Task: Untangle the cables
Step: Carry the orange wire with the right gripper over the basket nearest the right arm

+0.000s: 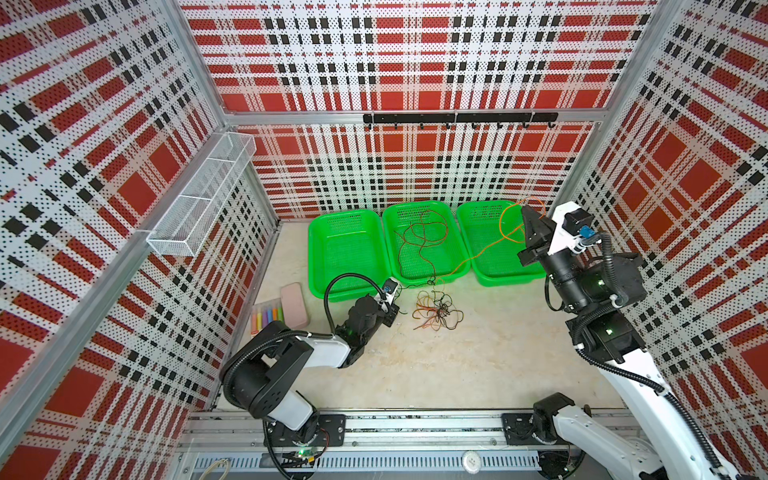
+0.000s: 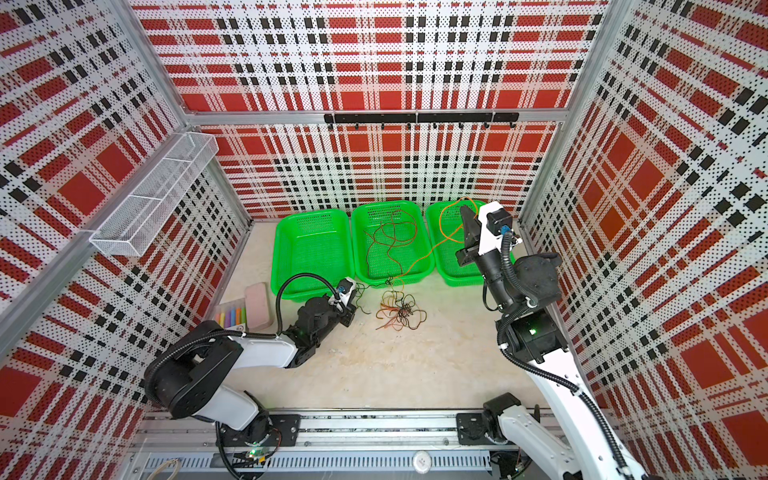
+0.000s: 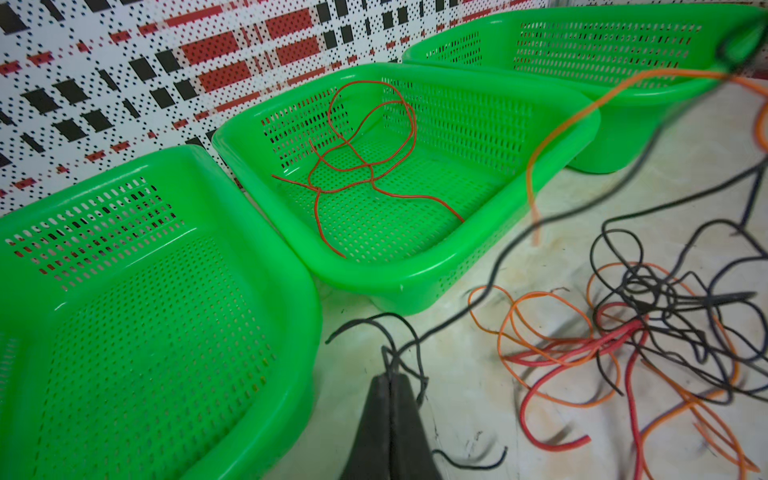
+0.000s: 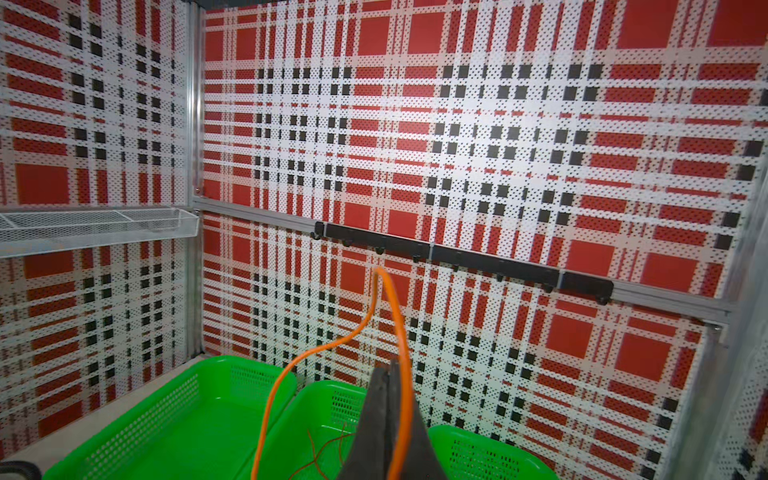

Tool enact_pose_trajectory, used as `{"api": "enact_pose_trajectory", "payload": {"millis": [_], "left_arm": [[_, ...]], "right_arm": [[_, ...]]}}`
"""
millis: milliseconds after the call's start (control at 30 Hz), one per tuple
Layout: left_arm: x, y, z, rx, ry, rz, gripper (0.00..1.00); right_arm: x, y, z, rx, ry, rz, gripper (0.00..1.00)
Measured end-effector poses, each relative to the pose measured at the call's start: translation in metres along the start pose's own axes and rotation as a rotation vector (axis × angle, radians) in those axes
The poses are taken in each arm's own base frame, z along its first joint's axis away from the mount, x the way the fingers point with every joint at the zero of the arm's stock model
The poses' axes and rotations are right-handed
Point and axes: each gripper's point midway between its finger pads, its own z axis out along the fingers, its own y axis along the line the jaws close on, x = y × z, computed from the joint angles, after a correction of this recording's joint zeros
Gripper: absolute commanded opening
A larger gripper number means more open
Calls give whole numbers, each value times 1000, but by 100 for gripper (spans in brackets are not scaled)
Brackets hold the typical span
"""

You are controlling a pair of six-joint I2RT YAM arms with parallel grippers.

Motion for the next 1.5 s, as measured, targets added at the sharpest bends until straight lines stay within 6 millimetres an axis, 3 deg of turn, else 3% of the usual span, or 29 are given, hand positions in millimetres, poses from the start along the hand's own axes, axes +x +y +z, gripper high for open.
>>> {"api": "enact_pose_trajectory", "payload": {"millis": [133,433,667,833,900,967,1100,1333,1500], "left_arm": [[5,2,6,-21,33,-14,0],[27,6,10,-53,114,-36,0],[36,6,10,-66,146,-41,0],[37,5,10,-65,155,-31,1],[34,-2,10,-52,152,-4,19],[29,-11,8,-30,139,31,29],[5,-24,1,4,75,77,33],[-31,-24,-9,15,-27,98,58],[-50,-23,-17,20,-84,86,67]], "right_arm": [[-14,-10,-2,42,-10,-40,0],[-69,-37,-9,148,-83,-141,0],[-85,-40,-6,153,-97,-178,0],[-75,-33,-3,112,-63,-184,0],[-68,-27,0,76,-45,-184,0],[-61,-22,4,48,-24,-180,0],[-37,-8,15,-31,22,-167,0],[7,13,34,-144,104,-114,0],[30,25,53,-204,124,-60,0]]}}
